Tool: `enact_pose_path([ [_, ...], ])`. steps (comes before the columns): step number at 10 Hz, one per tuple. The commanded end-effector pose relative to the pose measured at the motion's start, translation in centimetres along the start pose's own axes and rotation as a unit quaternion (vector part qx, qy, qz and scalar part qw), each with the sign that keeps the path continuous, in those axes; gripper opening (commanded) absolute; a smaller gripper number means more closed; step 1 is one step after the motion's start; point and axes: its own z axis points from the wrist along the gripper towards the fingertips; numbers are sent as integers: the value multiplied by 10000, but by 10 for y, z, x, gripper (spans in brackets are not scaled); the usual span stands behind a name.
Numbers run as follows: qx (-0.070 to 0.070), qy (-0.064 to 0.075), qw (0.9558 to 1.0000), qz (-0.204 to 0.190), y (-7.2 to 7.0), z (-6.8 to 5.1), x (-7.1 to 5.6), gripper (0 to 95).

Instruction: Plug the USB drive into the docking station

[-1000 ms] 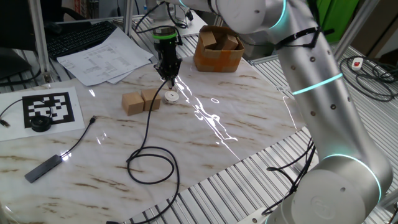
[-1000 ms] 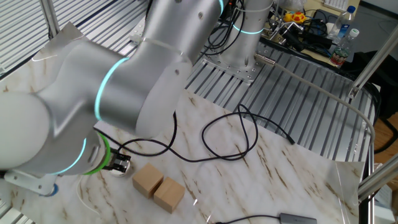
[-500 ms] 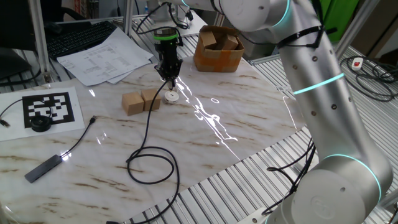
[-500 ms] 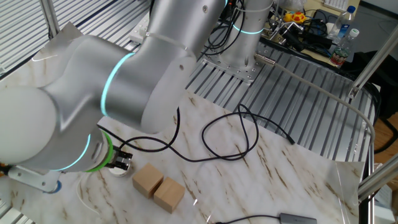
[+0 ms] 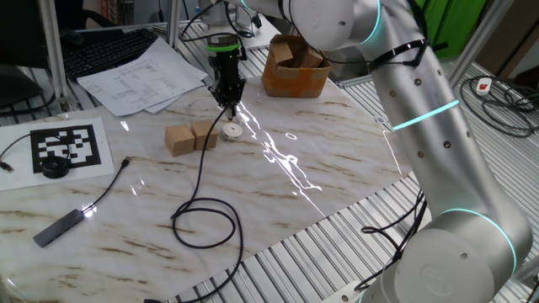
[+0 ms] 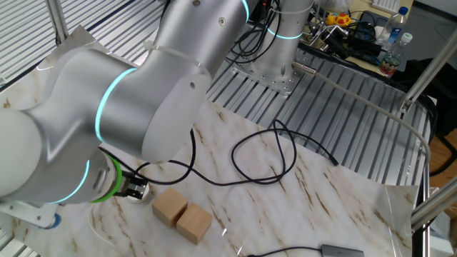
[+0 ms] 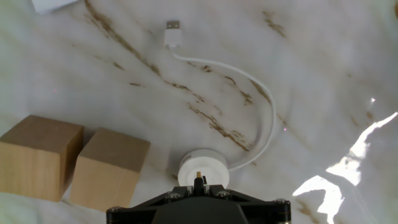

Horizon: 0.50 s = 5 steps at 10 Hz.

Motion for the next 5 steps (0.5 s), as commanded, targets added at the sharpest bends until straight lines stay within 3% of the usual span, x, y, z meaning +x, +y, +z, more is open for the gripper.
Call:
enact_pose_path([
  [1,15,-16,10000,0,0,2,2,0],
  [5,20,-32,10000,0,1,6,2,0],
])
